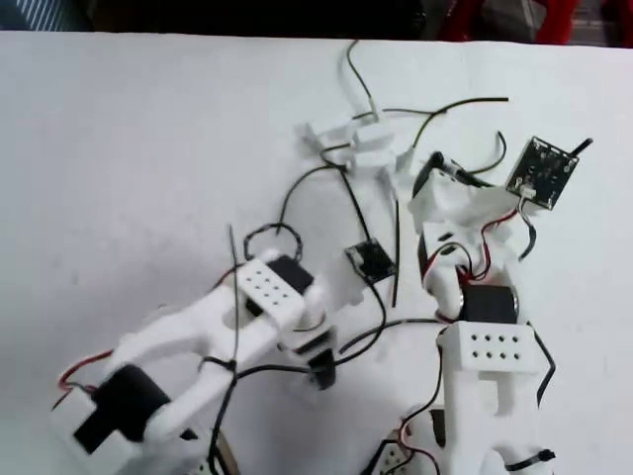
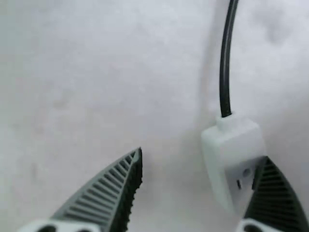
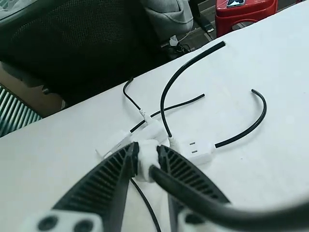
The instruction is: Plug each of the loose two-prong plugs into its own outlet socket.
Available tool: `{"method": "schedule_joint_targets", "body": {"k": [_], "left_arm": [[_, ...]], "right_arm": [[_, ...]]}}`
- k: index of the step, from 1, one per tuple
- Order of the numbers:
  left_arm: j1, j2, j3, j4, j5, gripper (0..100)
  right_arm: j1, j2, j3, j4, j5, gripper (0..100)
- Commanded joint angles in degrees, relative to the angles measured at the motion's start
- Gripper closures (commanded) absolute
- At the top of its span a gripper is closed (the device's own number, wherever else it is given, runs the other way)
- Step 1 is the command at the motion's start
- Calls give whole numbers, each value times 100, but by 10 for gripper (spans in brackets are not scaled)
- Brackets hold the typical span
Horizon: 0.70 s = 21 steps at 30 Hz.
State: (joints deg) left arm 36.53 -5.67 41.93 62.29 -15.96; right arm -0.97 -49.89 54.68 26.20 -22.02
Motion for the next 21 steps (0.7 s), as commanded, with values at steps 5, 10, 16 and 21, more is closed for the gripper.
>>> {"method": "schedule_joint_targets", "body": {"k": [5,10,16,21], "left_arm": [[31,532,-413,-281,624,657],[-57,532,-413,-273,642,658],[171,541,-413,-211,598,806],[611,541,-413,-88,387,909]], "right_arm": [[57,-145,-62,-136,-44,981],[57,-145,-62,-110,-35,981],[57,-145,-62,-110,-26,981],[57,-145,-62,-110,-18,981]]}}
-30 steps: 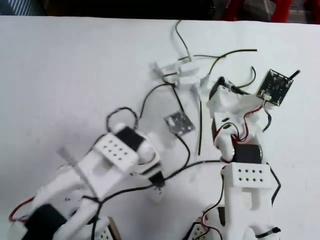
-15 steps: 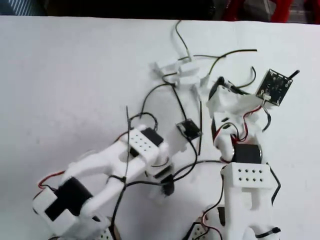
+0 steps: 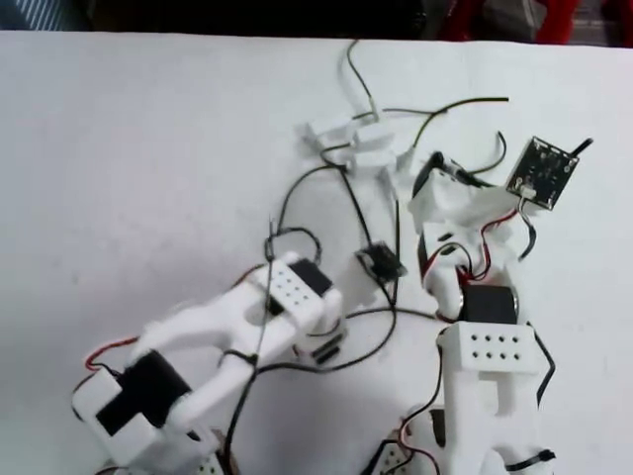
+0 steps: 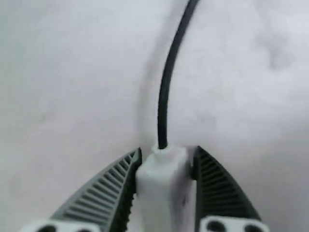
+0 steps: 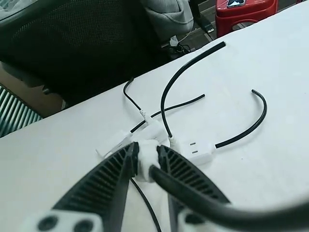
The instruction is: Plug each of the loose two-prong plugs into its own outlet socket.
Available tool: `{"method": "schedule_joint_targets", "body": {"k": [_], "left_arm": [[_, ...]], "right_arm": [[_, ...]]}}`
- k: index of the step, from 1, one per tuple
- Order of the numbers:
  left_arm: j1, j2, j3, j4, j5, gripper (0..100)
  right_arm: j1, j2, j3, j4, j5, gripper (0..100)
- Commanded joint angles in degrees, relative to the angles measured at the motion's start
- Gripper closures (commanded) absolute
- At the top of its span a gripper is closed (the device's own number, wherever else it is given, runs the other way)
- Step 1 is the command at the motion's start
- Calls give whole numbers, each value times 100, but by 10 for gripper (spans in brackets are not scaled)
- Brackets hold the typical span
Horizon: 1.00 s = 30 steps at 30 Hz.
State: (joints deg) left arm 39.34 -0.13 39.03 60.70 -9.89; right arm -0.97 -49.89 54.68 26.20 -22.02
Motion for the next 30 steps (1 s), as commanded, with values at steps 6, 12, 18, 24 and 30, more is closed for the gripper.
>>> {"method": "schedule_joint_targets", "body": {"k": [6,12,18,24,30], "left_arm": [[-127,-57,-193,18,-756,977],[-1341,-57,-756,26,-1987,977],[-2193,-57,-1758,53,-2514,977],[-2536,-22,-2374,-9,-2497,976],[-2527,-31,-1626,-1002,-2374,939]], "right_arm": [[57,-145,-53,-110,-18,981],[57,-145,-53,-110,-18,981],[57,-145,-53,-110,-9,981],[57,-145,-53,-110,0,981],[57,-145,-53,-110,0,981]]}}
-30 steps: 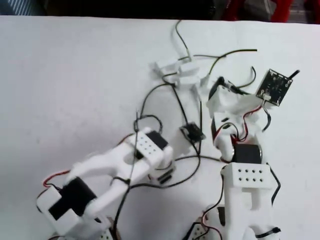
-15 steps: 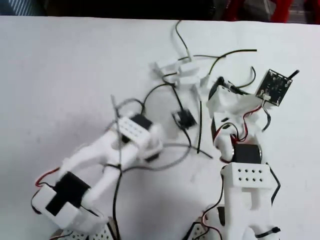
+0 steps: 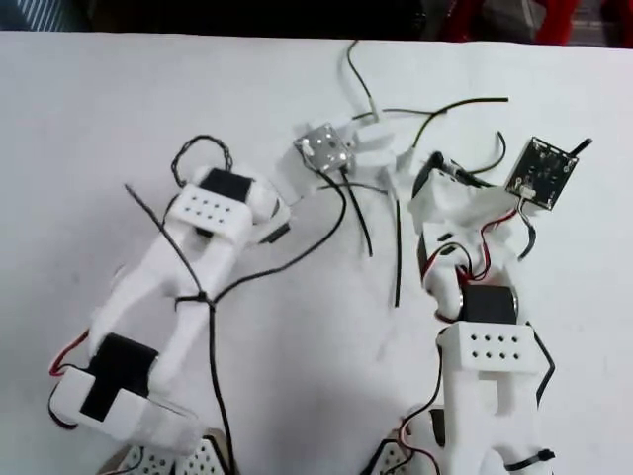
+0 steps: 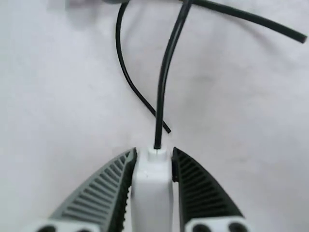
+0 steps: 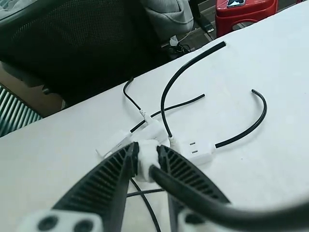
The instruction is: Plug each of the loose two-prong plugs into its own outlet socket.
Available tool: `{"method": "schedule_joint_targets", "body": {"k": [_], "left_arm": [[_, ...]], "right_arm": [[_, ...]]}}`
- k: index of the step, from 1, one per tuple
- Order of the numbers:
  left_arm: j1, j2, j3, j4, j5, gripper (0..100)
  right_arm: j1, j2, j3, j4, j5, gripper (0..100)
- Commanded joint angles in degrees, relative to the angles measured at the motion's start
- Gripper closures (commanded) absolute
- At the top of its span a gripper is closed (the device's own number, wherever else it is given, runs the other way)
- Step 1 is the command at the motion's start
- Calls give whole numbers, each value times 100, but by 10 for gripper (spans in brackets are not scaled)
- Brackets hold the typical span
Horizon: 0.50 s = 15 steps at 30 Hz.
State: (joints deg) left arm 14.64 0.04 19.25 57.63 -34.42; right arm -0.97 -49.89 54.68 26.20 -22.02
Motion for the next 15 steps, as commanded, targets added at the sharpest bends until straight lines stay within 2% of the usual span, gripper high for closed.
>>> {"method": "schedule_joint_targets", "body": {"k": [1,3,6,12,15], "left_arm": [[-31,-66,545,-862,211,903],[-31,-84,800,-1081,571,807],[-66,-92,818,-1002,1160,701],[-84,-787,457,-97,1275,698],[-277,-1297,422,44,1266,699]], "right_arm": [[57,-145,-53,-110,0,981],[57,-145,-9,-136,0,981],[40,-145,26,-145,9,981],[40,-145,26,-145,9,981],[31,-145,26,-145,9,981]]}}
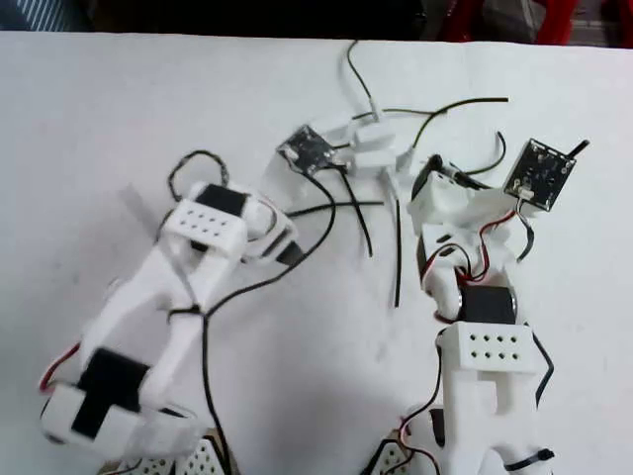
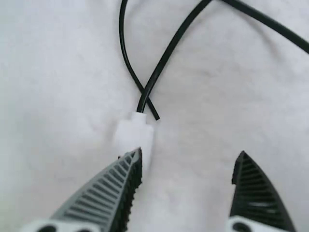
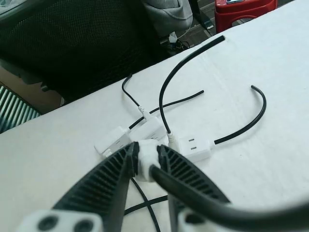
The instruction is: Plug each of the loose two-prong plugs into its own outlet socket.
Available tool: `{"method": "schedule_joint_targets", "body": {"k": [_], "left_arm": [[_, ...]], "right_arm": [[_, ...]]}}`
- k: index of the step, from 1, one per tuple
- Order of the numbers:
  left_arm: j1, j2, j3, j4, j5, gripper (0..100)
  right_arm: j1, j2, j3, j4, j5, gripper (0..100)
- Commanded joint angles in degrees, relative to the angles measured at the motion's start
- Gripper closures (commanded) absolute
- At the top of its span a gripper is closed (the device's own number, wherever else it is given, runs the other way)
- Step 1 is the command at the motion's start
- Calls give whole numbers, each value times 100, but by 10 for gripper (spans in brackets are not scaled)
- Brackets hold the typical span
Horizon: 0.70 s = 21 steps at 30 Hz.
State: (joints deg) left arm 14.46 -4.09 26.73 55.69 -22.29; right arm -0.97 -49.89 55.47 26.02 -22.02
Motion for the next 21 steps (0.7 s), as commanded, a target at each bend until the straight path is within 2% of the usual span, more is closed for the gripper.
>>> {"method": "schedule_joint_targets", "body": {"k": [1,6,9,12,14,21], "left_arm": [[-400,-1024,-325,229,26,699],[-1209,-1007,-325,-299,18,699],[-1578,-479,-352,-774,-132,699],[-1745,338,-677,-897,-396,699],[-1754,857,-1046,-659,-457,699],[-1314,1499,-2479,1301,-475,698]], "right_arm": [[31,-145,-53,-127,9,981],[31,-145,-53,-127,9,981],[31,-145,-53,-127,9,981],[31,-145,-53,-127,9,981],[31,-145,-53,-127,9,981],[31,-145,-53,-127,9,980]]}}
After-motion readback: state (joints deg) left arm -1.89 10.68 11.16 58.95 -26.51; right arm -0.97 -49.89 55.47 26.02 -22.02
